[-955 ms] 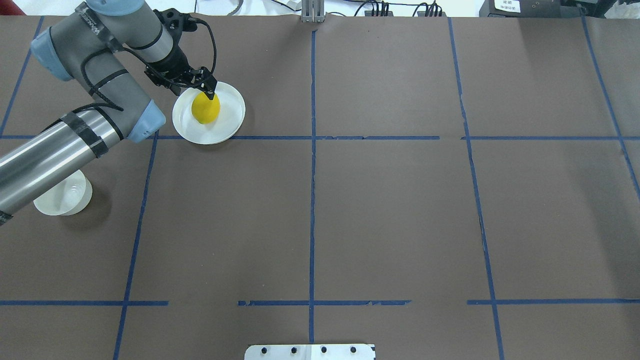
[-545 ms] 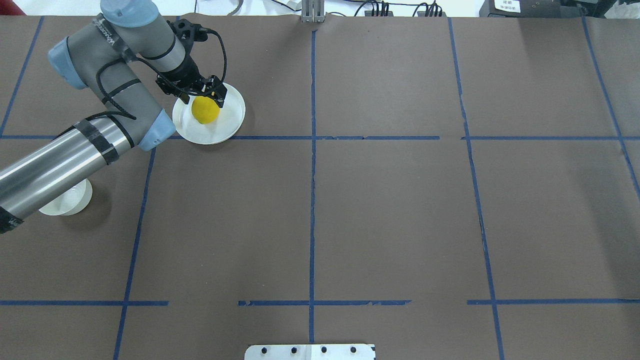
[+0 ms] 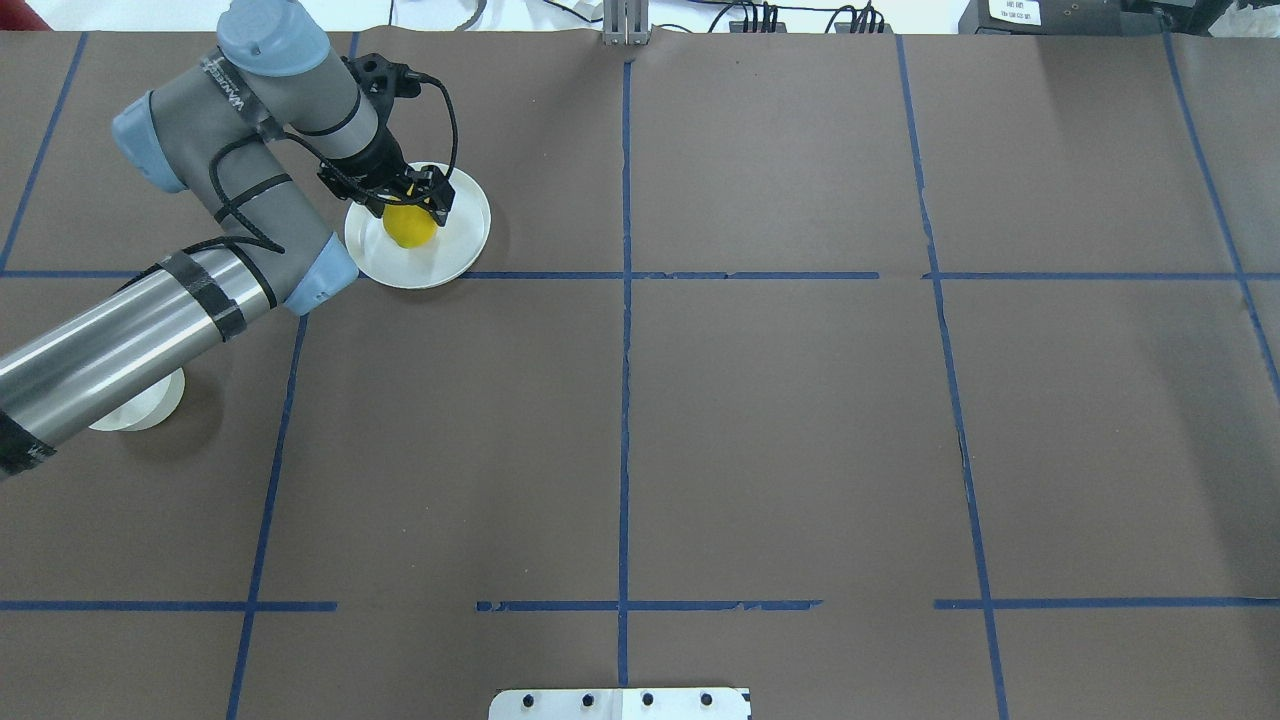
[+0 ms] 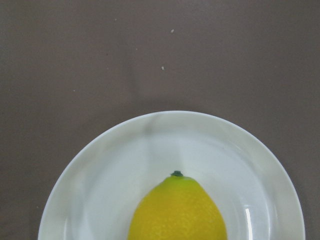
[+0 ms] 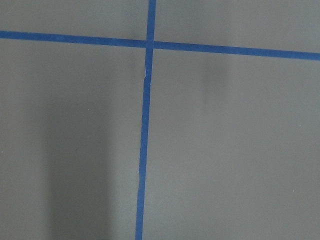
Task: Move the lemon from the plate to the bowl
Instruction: 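Lower the left gripper onto the lemon and close it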
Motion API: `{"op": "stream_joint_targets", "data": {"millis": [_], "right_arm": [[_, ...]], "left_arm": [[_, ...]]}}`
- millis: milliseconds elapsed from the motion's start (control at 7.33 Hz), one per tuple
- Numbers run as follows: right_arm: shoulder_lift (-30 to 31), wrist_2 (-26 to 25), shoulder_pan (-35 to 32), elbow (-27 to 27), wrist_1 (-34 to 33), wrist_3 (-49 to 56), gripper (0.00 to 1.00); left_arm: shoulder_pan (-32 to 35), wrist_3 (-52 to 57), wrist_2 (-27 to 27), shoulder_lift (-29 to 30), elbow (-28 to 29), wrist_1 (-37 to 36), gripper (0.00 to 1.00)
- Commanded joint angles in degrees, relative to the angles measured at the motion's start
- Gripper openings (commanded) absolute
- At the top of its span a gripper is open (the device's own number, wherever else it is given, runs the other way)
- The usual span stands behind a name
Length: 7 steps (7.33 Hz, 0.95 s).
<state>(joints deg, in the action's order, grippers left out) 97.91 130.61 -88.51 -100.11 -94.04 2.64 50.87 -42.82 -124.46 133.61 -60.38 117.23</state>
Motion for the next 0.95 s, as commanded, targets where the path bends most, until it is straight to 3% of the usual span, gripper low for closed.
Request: {"op": "stream_joint_targets", "data": {"millis": [0,136,273,409,545,682,818], "right_arm": [[0.00,0.00,0.00,0.00,0.00,0.00,1.00],[0.00,0.00,0.00,0.00,0.00,0.00,1.00],[0.00,0.00,0.00,0.00,0.00,0.00,1.00],[0.00,0.00,0.00,0.00,0.00,0.00,1.00],[0.00,0.00,0.00,0.00,0.00,0.00,1.00],[0.00,0.00,0.00,0.00,0.00,0.00,1.00],[0.00,0.00,0.00,0.00,0.00,0.00,1.00]], "left_arm": [[-0.07,0.02,0.27,-0.10,0.87,0.98,0.85],[-0.07,0.02,0.27,-0.10,0.96,1.24,0.76],[-0.07,-0.15,0.27,-0.28,0.96,1.25,0.60],[-0.07,-1.29,0.19,-0.19,0.96,1.25,0.16],[0.80,-2.60,-0.68,-0.10,-0.52,0.38,0.00],[3.68,-2.62,-4.96,-0.71,-3.05,-1.20,0.00],[6.76,-2.44,-9.44,-5.33,-11.52,-7.13,0.00]]}}
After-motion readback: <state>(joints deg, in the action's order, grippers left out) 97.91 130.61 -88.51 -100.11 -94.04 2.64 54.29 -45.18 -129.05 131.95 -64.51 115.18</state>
